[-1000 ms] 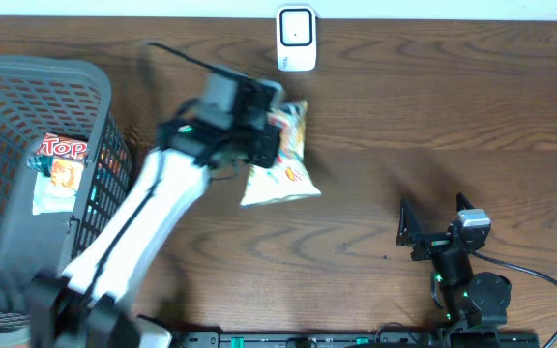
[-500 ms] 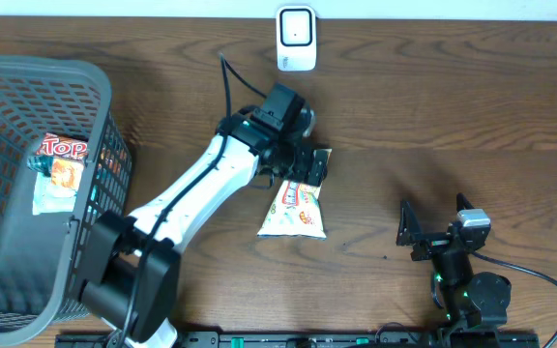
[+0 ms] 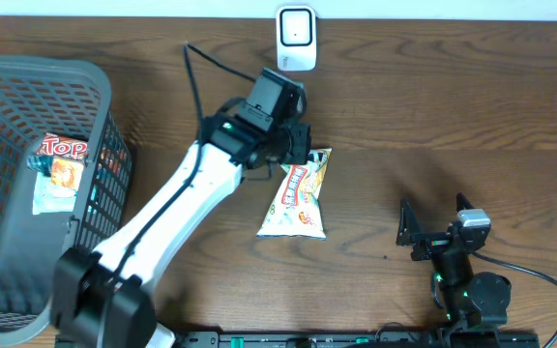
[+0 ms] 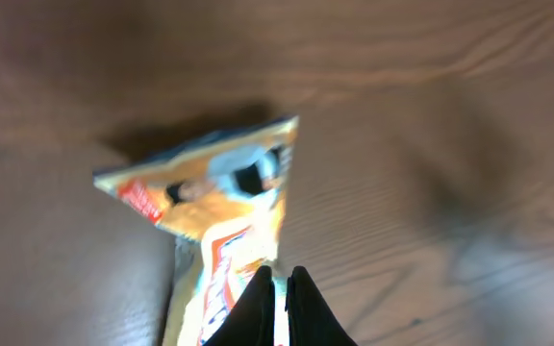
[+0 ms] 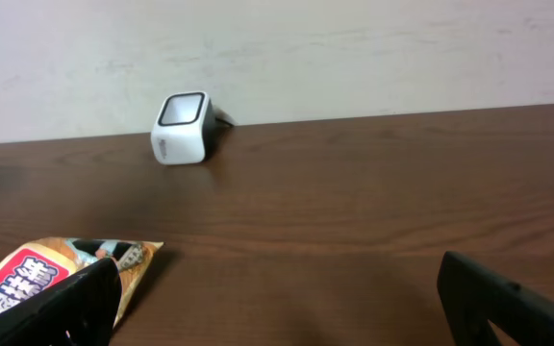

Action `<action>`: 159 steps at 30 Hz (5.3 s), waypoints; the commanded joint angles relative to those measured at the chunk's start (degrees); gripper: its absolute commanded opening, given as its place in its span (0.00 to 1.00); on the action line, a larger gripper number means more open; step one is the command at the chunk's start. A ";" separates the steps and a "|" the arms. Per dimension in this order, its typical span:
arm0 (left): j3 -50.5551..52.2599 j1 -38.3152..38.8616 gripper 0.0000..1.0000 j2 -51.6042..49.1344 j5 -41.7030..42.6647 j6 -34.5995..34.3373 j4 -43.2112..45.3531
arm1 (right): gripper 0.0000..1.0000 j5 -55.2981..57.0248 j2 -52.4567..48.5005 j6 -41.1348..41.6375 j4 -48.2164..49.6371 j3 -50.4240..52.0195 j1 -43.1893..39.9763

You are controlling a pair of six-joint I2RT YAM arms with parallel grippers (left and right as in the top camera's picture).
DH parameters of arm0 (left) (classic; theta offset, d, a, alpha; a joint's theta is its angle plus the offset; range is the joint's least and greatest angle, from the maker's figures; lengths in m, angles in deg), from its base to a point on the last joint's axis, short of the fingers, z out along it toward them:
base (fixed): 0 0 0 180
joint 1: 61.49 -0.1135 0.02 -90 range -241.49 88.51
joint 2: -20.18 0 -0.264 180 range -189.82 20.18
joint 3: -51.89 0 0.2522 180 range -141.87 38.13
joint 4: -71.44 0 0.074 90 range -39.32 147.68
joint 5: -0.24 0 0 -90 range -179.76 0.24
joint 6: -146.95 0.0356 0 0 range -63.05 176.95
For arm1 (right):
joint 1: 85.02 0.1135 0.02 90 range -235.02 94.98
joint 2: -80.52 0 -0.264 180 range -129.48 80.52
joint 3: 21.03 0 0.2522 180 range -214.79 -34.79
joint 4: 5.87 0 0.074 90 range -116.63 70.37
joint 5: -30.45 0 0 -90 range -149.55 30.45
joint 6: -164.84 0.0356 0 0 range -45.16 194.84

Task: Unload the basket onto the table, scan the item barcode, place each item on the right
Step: 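Carry the chip bag with the left gripper and drop it mid-table, then return the left gripper to the basket and grasp the small orange box, then place the orange box on the table left of the chip bag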

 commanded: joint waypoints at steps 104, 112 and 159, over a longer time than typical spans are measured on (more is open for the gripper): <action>-12.00 -59.80 0.07 -16.11 -8.00 0.22 -24.74 | 0.99 0.26 0.07 0.42 -0.22 0.04 0.33; -12.57 -61.61 0.07 -3.06 -7.98 0.20 -24.96 | 0.99 0.26 0.07 0.42 -0.22 0.04 0.33; 3.61 -8.31 0.08 3.48 -14.84 2.10 -17.00 | 0.99 0.26 0.07 0.42 -0.24 0.04 0.33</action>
